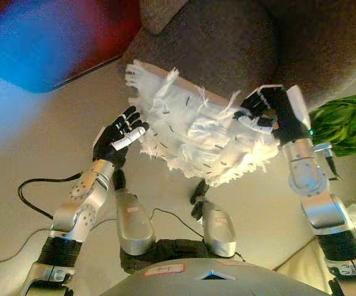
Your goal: Pick up the pillow and put it on the sofa.
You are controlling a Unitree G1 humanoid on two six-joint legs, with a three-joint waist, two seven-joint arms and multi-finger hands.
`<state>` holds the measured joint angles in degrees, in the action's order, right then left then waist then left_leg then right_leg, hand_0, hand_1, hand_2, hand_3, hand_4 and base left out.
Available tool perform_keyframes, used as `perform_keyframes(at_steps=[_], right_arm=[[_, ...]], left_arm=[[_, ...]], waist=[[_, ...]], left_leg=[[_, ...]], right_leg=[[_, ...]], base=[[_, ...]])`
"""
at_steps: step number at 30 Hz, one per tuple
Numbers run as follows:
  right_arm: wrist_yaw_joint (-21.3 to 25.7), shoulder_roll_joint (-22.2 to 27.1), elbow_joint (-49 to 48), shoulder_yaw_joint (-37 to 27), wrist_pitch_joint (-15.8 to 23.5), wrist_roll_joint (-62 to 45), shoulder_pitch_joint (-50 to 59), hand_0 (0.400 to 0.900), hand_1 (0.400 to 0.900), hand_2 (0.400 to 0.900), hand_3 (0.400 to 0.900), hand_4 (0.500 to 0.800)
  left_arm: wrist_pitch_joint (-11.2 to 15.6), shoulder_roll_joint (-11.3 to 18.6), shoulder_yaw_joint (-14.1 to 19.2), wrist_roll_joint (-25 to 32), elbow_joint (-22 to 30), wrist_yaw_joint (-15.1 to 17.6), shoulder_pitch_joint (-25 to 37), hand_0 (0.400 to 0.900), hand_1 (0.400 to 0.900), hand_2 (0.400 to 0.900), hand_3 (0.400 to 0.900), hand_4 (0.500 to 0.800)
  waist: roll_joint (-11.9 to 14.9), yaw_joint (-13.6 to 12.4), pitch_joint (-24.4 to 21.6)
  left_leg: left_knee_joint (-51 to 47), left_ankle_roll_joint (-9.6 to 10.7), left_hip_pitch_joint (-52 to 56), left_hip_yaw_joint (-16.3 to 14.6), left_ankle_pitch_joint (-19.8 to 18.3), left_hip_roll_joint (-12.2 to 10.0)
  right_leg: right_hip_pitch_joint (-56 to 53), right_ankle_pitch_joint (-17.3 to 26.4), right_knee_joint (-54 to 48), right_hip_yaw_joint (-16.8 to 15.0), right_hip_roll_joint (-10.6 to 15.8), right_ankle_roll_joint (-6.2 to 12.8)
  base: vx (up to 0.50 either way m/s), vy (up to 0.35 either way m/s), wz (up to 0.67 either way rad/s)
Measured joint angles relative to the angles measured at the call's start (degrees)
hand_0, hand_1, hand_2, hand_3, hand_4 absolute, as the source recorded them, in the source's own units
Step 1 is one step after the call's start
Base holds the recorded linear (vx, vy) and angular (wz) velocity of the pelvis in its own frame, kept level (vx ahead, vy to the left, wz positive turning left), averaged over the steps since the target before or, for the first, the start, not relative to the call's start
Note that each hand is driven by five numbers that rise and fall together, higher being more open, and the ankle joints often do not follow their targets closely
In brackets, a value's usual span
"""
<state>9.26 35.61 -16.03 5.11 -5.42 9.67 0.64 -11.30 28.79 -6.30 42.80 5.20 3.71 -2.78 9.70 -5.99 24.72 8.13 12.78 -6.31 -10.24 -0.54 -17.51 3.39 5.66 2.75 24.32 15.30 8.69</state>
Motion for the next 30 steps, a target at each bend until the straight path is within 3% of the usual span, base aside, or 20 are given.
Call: perform_keyframes(at_steps=[9, 14, 23, 28, 30], right_arm=[[-0.1, 6.5, -1.8, -1.5, 1.1, -4.8, -0.1, 0.4, 0.4, 0.4, 0.4, 0.5], [-1.8, 10.1, 0.9, -1.5, 0.9, -9.6, 1.8, 0.4, 0.4, 0.4, 0.4, 0.5], [-4.8, 12.9, 23.0, -0.8, -5.2, -15.8, 10.2, 0.4, 0.4, 0.4, 0.4, 0.5], [-2.3, 15.0, 38.9, 3.9, -5.9, -18.3, 21.6, 0.4, 0.4, 0.4, 0.4, 0.5], [-0.1, 16.8, 46.6, 6.0, -7.4, -20.0, 28.7, 0.4, 0.4, 0.4, 0.4, 0.5]], left_arm=[[-1.7, 0.0, -0.1, -0.3, -0.1, -1.9, -2.9, 0.9, 0.9, 0.9, 0.9, 0.8], [-2.3, 0.7, -0.1, -0.3, -0.2, -2.7, -5.8, 0.9, 0.9, 0.9, 0.9, 0.8], [-5.8, 3.2, 3.7, -0.2, 0.4, -8.2, -9.5, 0.9, 0.9, 0.9, 0.9, 0.8], [-8.7, 5.4, 6.7, -0.2, 0.4, -9.8, -12.2, 0.9, 0.9, 0.9, 0.9, 0.8], [-10.0, 7.0, 6.8, -0.2, 1.0, -11.1, -12.3, 0.9, 0.9, 0.9, 0.9, 0.8]], waist=[[0.6, 1.1, -10.0], [0.7, 0.8, -11.6], [1.3, -3.8, -12.9], [1.4, -6.2, -13.0], [1.6, -8.5, -13.1]], left_leg=[[-4.6, 0.3, 5.7, -1.3, 0.2, 0.1], [-5.2, 0.4, 7.0, -1.2, 0.2, 0.2], [-6.5, 0.7, 6.5, 1.9, 1.3, 0.6], [-6.6, 0.9, 5.8, 4.6, 1.7, 0.6], [-6.6, 1.1, 5.1, 6.1, 2.0, 0.6]], right_leg=[[-3.6, 0.6, -1.1, 0.6, -0.5, -0.85], [-5.1, 0.6, -1.4, 1.4, -0.6, -0.85], [-8.2, 0.7, -4.7, 5.6, -1.2, -0.73], [-9.5, 0.8, -5.3, 8.1, -1.7, -0.67], [-9.8, 1.1, -6.0, 9.5, -2.1, -0.24]], base=[[0.07, 0.008, 0.03], [0.12, -0.017, 0.17], [0.15, -0.081, 0.26], [0.13, -0.096, 0.22], [0.1, -0.123, 0.22]])
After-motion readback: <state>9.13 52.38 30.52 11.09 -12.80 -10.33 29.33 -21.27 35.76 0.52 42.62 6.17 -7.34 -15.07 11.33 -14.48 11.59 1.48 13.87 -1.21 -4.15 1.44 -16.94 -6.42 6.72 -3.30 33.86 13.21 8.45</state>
